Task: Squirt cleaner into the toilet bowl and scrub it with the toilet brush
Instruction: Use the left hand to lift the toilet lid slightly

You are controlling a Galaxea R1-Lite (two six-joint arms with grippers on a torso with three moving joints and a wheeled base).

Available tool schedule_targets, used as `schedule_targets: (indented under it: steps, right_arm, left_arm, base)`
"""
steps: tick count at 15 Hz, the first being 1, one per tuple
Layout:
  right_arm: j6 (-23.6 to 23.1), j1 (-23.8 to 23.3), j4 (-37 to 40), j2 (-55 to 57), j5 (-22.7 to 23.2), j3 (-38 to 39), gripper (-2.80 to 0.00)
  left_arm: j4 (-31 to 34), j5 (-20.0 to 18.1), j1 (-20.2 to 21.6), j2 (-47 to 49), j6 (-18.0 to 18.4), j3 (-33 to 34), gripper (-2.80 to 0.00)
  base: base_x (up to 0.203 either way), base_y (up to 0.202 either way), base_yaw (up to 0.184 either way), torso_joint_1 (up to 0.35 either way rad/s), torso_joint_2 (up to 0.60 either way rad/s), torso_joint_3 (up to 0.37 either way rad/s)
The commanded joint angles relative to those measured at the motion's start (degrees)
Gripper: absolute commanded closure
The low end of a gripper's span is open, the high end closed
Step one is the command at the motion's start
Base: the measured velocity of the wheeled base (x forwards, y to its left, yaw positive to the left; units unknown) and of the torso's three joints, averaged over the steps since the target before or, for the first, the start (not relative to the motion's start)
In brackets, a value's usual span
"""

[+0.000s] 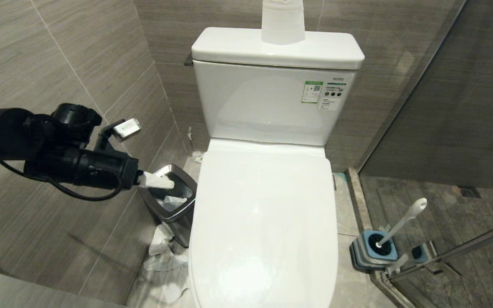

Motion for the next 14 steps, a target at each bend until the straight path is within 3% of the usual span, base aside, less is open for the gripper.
schedule_targets:
  steps: [1,4,10,11,12,14]
  right_arm:
    - [0.0,0.0,0.0,0.0,0.1,1.4,0.0]
    - [0.0,0.0,0.0,0.0,0.0,1.4,0.0]
    - [0.0,0.0,0.0,0.0,0.0,1.4,0.0]
    - [0.0,0.0,0.0,0.0,0.0,1.4,0.0]
    - [0.0,0.0,0.0,0.0,0.0,1.4,0.0]
    - [0.0,0.0,0.0,0.0,0.0,1.4,0.0]
  left_arm:
    - [0.2,-5.7,0.1,3.4,-3.9,-0.8,0.0]
    - [0.2,-9.1,0.5,5.9,-9.1,-0.6,0.0]
    - [-7.8,-10.2,3.4,11.1,-9.7,0.1,0.0]
    - [-7.9,-10.2,3.7,11.5,-9.4,0.6,-0.7]
    - [-8.0,-10.1,3.9,11.7,-9.3,1.2,-2.8]
    - [-8.0,-10.1,4.2,11.7,-9.8,2.4,-2.8]
  base:
    - [0.0,0.0,0.0,0.0,0.0,0.0]
    - [0.0,0.0,0.0,0.0,0.0,0.0]
    - [0.0,0.0,0.0,0.0,0.0,0.0]
    - [0.0,0.0,0.0,0.0,0.0,0.0]
    - [0.0,0.0,0.0,0.0,0.0,0.0]
    - [0.0,0.0,0.0,0.0,0.0,0.0]
